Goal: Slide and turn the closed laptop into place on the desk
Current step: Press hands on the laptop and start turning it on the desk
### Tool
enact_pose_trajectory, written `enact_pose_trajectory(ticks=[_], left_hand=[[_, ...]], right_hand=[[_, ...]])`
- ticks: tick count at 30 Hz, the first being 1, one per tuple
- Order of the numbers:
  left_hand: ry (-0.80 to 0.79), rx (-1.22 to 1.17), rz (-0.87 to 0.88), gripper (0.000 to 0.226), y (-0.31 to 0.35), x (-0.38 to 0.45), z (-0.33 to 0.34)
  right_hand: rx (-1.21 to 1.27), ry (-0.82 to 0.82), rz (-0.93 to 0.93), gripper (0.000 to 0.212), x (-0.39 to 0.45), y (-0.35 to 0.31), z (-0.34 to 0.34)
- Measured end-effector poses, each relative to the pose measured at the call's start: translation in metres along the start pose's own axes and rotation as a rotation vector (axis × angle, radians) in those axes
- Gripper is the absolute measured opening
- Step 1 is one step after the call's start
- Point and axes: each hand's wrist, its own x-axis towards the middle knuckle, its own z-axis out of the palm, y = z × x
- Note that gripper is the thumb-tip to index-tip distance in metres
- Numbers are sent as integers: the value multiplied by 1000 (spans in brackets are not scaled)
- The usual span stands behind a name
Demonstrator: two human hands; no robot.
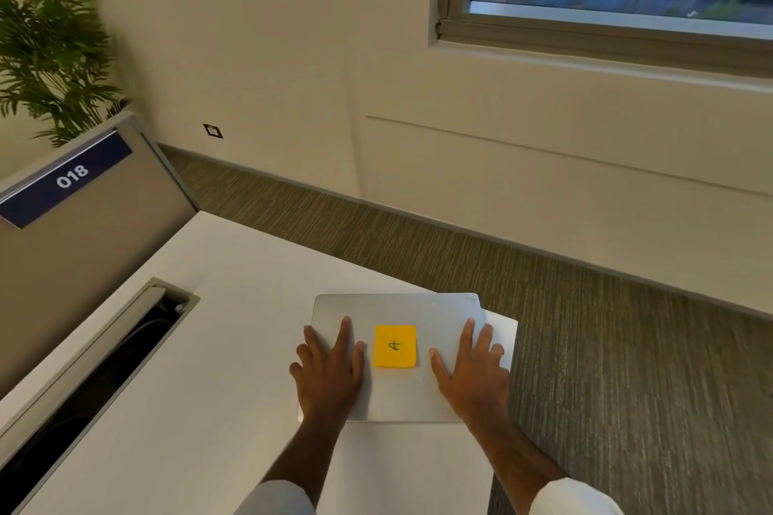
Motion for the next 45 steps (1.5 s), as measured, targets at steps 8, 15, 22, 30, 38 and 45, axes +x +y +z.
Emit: enact_pose_trajectory(ticks=[8,15,22,30,38,45], left_hand=[[-71,-189,-101,68,-7,15,-5],[-120,-436,-146,75,-19,23,-4],[-172,-629,-152,92,-19,27,-8],[-209,-585,-83,90,-12,15,-12],[-108,-377,-28,81,-16,-2,-13],[-24,-275,-40,77,-30,-10,-15]], right_hand=[[128,58,39,94,1,0,9],[204,83,46,98,4,6,12],[267,60,59,100,6,11,6],[326,37,57,101,6,24,-3],[338,21,28,98,-1,18,-10],[335,15,-17,99,-7,2,-23]])
